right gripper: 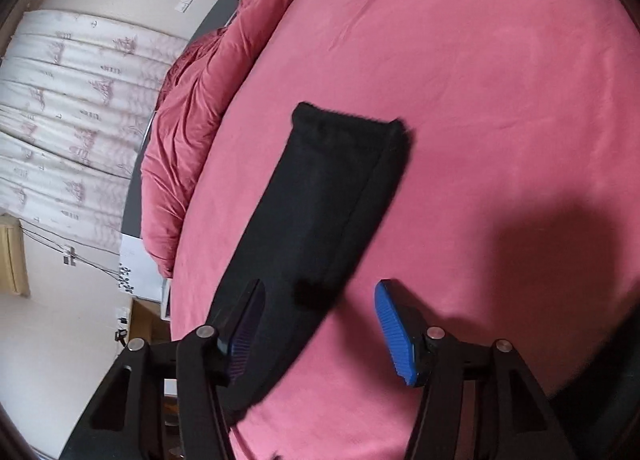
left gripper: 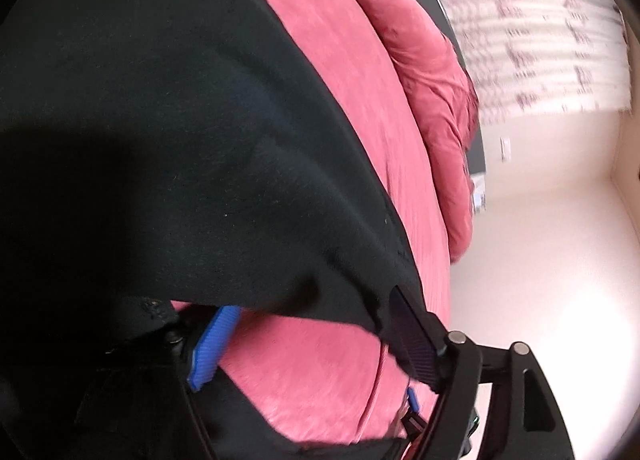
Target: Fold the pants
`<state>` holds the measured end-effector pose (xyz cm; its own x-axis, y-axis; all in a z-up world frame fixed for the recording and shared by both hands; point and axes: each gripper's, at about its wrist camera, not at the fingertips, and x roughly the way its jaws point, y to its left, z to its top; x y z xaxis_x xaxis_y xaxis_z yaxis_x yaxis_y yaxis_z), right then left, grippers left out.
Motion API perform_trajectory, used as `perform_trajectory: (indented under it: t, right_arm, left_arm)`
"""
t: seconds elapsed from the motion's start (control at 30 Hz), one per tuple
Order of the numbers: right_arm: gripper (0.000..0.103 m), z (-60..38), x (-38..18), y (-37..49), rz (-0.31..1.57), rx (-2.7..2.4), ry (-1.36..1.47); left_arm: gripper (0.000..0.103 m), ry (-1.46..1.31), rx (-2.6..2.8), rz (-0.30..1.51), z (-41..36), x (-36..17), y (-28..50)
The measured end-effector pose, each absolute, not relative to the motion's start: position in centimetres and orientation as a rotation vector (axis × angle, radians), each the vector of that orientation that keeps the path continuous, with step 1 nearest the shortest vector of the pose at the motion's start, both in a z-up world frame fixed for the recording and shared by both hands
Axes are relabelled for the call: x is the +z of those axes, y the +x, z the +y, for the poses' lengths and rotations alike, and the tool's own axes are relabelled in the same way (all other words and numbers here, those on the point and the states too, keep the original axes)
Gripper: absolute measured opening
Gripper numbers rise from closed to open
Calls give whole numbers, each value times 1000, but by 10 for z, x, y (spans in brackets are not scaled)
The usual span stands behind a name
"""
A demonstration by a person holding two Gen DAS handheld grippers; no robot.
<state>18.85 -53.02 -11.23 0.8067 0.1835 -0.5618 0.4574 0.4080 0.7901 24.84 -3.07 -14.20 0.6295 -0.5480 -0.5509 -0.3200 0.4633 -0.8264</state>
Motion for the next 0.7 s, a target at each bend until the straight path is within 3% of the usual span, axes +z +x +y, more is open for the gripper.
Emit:
perform_trajectory:
  t: [0.2,0.27,0.3,0.33,0.37,0.5,0.7]
  right_arm:
    - [55,-525,-109,211,636,-191,1156]
    - [27,-524,-108,220,665,-208,1120]
    - [24,-525,-108,223,680,-218,1104]
    - [21,-525,-108,223,681,-223,1095]
    - [18,-525,-107,223,679,-226,1090]
    - [14,-522,-92,221,647,-219,1019]
    - [12,-520,-52,203,589,-206,957]
  left_arm:
    - [77,-1234,-61,864,-24,-151,251]
    - [75,-1253,-41,856,-20,-153,249]
    - [60,-1258,-29,853,-19,-154,251]
    - [27,-1240,-2,875,-17,-157,248]
    - [12,-1224,11,902,-14,-160,248]
    - [9,-1264,-44,919,-4,-169,245]
    - [8,-1214,-193,903,10,-132,233]
